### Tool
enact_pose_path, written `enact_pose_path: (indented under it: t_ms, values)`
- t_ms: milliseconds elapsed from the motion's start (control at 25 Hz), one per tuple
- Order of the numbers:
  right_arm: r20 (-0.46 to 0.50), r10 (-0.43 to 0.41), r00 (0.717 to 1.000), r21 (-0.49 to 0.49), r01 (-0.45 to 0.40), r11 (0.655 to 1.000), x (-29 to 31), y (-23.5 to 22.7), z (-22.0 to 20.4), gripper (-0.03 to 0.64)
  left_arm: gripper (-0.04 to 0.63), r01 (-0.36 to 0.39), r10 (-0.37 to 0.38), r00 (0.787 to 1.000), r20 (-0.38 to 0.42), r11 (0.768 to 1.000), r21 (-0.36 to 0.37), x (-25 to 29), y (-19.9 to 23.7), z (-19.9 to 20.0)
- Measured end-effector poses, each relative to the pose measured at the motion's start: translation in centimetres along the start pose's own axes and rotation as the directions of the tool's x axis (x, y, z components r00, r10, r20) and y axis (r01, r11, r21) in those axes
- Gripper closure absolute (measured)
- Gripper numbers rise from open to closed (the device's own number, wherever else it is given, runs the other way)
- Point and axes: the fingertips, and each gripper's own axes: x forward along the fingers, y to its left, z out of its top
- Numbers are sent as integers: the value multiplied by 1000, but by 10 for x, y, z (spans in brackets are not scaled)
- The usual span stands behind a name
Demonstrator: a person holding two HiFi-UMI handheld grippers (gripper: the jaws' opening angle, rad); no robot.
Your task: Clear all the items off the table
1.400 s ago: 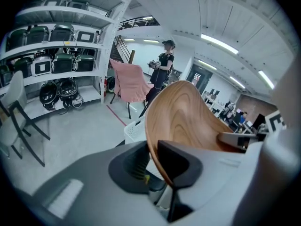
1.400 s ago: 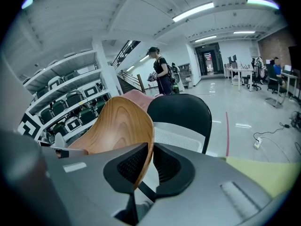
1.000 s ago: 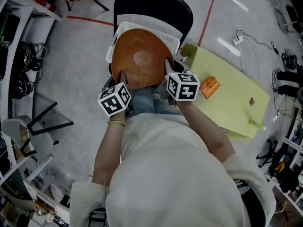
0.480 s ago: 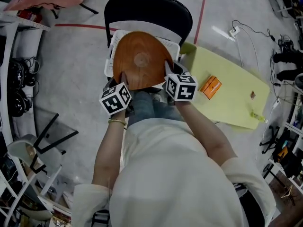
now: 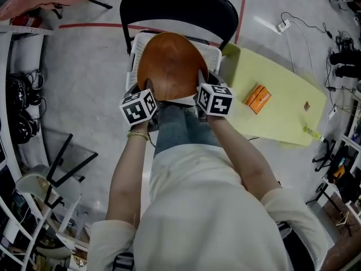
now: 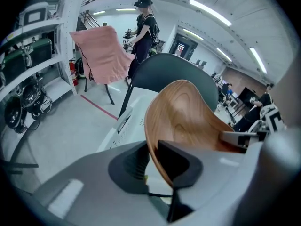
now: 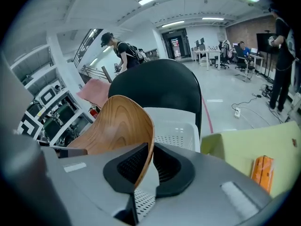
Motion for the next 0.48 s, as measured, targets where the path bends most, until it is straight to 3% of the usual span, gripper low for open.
enact_pose_path:
  t_ms: [480]
  values:
    - [-99,-85,991,96,94,991,26,-18,-43,575,529,36,-8,988,-156,984,174,42,3,-4]
